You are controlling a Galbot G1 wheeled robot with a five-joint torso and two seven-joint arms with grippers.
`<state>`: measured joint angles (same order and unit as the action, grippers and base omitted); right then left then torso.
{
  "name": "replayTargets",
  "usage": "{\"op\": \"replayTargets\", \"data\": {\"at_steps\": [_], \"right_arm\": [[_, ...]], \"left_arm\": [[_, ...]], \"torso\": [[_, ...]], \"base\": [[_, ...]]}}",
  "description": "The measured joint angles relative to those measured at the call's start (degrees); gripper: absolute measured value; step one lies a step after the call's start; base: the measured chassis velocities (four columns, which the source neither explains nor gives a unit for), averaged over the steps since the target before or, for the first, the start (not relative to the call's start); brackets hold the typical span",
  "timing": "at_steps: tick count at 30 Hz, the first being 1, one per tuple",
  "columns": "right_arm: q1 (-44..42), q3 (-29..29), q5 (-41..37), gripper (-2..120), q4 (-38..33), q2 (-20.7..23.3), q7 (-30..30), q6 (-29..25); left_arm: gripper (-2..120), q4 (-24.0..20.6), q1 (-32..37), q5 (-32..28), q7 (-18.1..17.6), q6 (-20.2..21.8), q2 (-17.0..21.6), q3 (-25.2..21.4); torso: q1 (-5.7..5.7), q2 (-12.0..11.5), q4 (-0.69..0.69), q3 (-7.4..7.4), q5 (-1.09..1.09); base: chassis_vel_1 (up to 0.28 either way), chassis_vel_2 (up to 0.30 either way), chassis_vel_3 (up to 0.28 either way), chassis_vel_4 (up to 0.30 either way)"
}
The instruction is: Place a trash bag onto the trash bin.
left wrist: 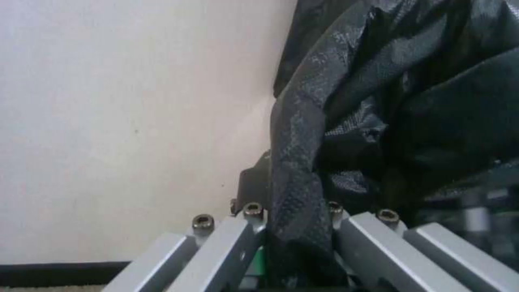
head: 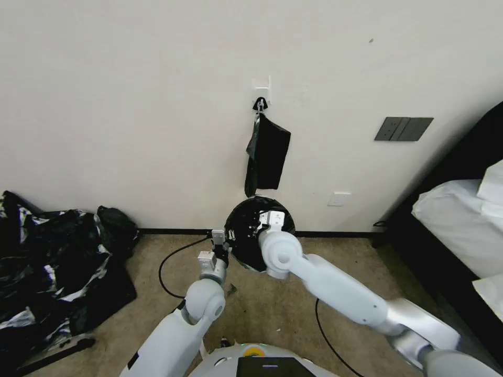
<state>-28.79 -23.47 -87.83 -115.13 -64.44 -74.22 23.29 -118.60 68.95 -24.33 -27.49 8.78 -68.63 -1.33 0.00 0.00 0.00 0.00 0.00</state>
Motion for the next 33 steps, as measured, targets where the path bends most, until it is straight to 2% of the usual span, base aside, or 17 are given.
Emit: {"op": "replayTargets", "data": {"at_steps": [10,26,33], "right_arm": [[1.12,-1.45,2.4,0,8.64,-4.78,-1.63,-1.58],[0.43,0.32,2.98,0,12.28,-4.92,-1.81,-2.36],[-0.23,1.54,3.84,0,15.1,-6.3,-1.0,-2.58]], "left_arm": [[1,-2.51,2.4,2.4,1.75,-0.88,-0.38,-0.19],[1,-4.98,4.63,2.15,2.26,-1.01,0.01,-1.42],[1,-5.75,4.93,0.84,2.43,-0.82,-0.51,-0.79]], "torso": [[0.0,0.0,0.0,0.0,-0.01],[0.0,0.0,0.0,0.0,0.0],[0.0,0.0,0.0,0.0,0.0]], "base": [[0.0,0.0,0.0,0.0],[0.0,0.0,0.0,0.0],[0.0,0.0,0.0,0.0]]}}
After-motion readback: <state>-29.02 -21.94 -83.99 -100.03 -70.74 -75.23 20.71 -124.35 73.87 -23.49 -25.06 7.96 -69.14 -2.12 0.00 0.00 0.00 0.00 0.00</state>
